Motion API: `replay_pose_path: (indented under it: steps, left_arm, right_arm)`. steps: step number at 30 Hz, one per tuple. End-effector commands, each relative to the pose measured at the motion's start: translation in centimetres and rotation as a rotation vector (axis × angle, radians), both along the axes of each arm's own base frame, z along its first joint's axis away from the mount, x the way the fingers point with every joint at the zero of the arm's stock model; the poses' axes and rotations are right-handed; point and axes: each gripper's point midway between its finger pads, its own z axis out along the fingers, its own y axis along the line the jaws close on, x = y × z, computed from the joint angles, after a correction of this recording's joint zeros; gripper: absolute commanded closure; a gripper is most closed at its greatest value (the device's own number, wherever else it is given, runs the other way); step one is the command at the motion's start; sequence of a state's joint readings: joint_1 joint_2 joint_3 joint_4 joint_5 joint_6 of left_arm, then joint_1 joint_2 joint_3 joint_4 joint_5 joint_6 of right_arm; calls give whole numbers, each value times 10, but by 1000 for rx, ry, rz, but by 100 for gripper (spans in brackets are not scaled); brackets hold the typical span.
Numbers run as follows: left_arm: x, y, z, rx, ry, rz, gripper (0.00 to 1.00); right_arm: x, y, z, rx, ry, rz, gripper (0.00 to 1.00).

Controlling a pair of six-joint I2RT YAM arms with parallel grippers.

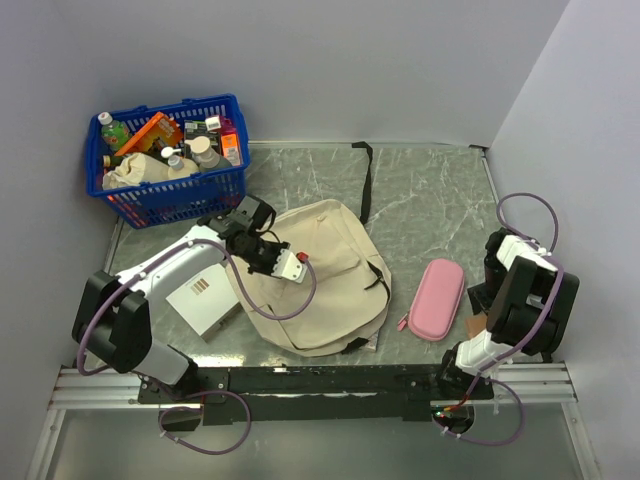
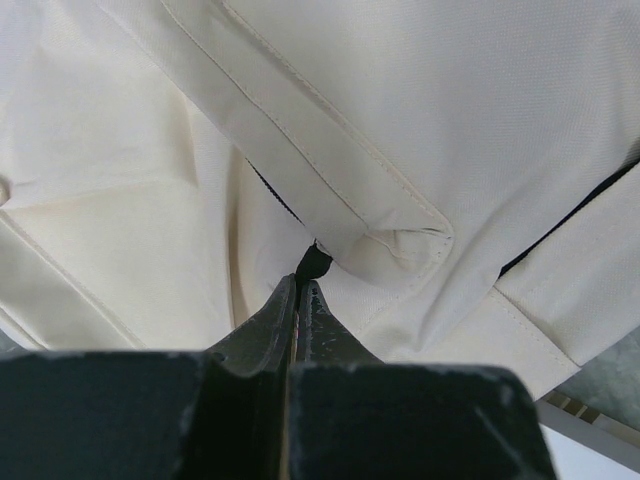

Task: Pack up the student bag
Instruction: Pick up the personal item from the center of the board.

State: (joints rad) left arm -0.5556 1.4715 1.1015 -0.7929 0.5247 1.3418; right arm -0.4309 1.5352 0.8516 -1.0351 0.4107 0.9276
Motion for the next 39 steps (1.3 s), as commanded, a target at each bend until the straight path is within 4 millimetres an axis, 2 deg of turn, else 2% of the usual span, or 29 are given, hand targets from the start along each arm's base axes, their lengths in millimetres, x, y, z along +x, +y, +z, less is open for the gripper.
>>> replay_pose_path:
  steps: [1, 3, 6, 7, 11, 15, 18, 24, 29, 34, 35, 39]
  left_arm:
    - [0, -11, 12, -28, 2, -29, 98]
    - [0, -14, 13, -31, 7, -30, 97]
    - [2, -17, 15, -41, 7, -26, 97]
    - [2, -17, 14, -38, 9, -25, 97]
    - [2, -17, 14, -30, 7, -29, 96]
    - [4, -17, 15, -32, -3, -30, 96]
    - [2, -16, 14, -28, -5, -34, 95]
    - [6, -16, 16, -29, -26, -32, 95]
    - [7, -16, 17, -33, -36, -26, 94]
    - [6, -13, 17, -28, -44, -26, 94]
    - [6, -14, 18, -30, -42, -22, 94]
    - [6, -16, 21, -46, -34, -5, 94]
  right_arm:
    - [6, -10, 0, -43, 2, -28, 24]
    - [6, -9, 0, -42, 5, -26, 33]
    - [6, -10, -1, -47, 14, -26, 51]
    - [5, -10, -1, -47, 22, -28, 61]
    - [5, -9, 0, -53, 25, -27, 79]
    - [6, -5, 2, -50, 9, -14, 87]
    - [12, 2, 7, -37, -32, 15, 99]
    - [28, 16, 26, -27, -192, 89, 100]
    - [55, 40, 51, -30, -308, 222, 100]
    - [88, 63, 103, -97, -405, 359, 100]
    - [99, 76, 118, -94, -449, 422, 100]
    - [113, 108, 144, -85, -523, 551, 100]
